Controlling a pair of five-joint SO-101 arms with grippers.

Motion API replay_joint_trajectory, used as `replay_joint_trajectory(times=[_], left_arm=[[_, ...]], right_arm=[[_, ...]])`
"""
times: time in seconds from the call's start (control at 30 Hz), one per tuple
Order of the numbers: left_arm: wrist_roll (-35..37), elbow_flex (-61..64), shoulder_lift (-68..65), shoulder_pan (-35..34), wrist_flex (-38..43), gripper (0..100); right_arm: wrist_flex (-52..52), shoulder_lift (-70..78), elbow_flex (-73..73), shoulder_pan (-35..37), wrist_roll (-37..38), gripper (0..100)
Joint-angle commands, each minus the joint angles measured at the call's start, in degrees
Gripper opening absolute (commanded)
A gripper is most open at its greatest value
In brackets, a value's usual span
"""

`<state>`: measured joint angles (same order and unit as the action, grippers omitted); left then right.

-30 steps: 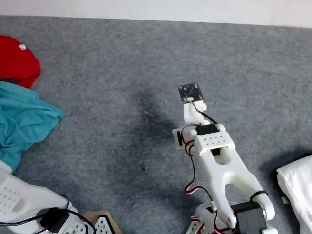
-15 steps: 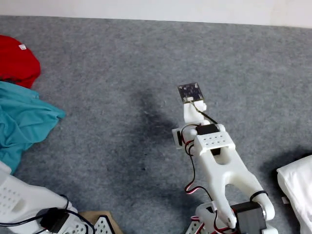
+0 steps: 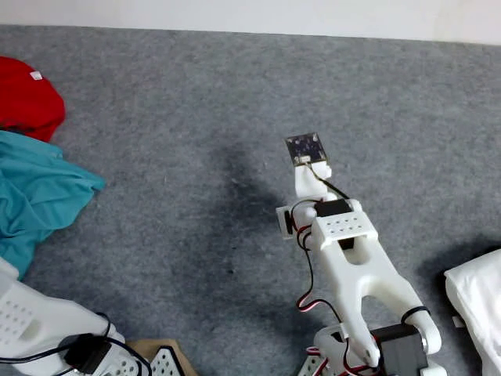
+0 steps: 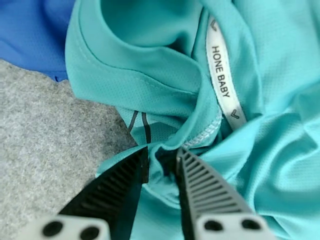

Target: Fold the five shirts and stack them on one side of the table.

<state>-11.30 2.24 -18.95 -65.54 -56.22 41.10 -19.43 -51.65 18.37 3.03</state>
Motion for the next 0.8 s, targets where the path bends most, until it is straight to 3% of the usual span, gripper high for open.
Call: replay_joint_trajectory(times=[0.0,0.17,0.27,0.77], left_arm=[[-0.09,-0.92,3.82,3.65,-0.09,8],[0.09,-5.05,10.24,9.45,-12.57,5],[4.40,-6.20,15.96,13.67,-17.32,5],[19.34,-6.29,36.70,36.88,-21.01,3]], right_arm=[[-1.71,-1.98,-0.40,-0.04,-0.53,0.7],[-5.67,-1.98,-2.77,-0.04,-0.53,0.7],[-5.67,-2.07,-2.68,-0.04,-0.53,0.7],[-5.67,-2.07,-2.68,-0.04,-0.53,0.7]])
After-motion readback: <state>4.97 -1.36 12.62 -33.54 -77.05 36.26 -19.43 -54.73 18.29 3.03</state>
